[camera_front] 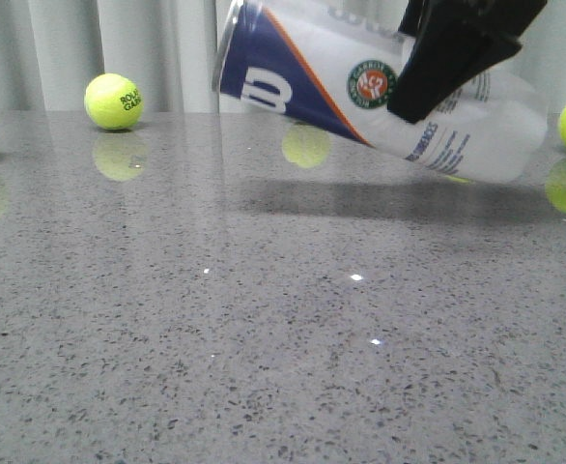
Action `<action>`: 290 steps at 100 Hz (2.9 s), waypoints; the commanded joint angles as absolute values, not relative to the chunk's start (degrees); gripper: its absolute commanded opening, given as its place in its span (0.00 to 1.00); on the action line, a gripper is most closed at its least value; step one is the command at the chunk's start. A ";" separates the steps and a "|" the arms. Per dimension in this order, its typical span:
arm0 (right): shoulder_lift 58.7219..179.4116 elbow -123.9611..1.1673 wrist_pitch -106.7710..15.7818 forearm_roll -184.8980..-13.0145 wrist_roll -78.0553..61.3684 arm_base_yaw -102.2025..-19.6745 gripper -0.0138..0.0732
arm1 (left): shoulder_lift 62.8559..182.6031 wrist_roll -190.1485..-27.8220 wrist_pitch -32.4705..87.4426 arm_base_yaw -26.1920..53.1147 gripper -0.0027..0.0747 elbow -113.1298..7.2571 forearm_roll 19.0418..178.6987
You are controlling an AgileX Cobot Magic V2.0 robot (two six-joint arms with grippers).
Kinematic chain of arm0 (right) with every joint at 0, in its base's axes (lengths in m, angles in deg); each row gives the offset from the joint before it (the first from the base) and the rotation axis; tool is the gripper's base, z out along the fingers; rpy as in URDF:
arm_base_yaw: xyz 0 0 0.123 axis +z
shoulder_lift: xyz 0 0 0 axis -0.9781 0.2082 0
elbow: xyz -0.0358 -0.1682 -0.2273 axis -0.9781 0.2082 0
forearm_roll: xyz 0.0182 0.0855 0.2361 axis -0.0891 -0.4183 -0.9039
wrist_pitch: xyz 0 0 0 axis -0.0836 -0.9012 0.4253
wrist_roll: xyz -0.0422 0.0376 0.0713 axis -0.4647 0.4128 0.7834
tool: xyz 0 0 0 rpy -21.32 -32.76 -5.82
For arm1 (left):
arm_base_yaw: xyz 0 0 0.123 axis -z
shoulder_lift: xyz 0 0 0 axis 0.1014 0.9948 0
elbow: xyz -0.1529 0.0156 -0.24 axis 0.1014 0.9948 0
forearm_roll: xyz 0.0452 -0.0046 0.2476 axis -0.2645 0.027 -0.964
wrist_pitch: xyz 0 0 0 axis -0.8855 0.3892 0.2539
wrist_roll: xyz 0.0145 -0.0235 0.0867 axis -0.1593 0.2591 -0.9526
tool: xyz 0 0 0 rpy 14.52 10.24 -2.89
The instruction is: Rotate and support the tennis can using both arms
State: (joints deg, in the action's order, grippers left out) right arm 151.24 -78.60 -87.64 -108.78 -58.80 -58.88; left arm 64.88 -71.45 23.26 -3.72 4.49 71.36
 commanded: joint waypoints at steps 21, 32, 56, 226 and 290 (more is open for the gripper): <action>152.50 -80.53 -84.84 -105.47 -60.29 -58.82 0.20 | 62.81 -70.84 19.02 -3.75 0.01 7.00 71.79; 152.79 -80.53 -84.76 -105.47 -60.29 -58.82 0.34 | 62.81 -70.84 19.02 -3.75 0.01 7.00 71.79; 152.79 -80.53 -85.88 -105.47 -60.29 -58.75 0.85 | 62.81 -70.84 19.02 -3.75 0.01 7.00 71.79; 122.32 -56.84 -62.59 -107.62 2.19 -60.11 0.09 | 62.81 -70.84 19.02 -3.75 0.01 7.00 71.79; 81.33 -31.85 -52.55 -107.57 1.20 -60.11 0.09 | 62.81 -70.84 15.74 -3.75 0.01 7.00 71.57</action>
State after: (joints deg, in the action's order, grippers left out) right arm 85.28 -31.32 -56.64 -106.67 1.64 -59.79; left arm 64.88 -71.45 21.66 -3.72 4.49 71.36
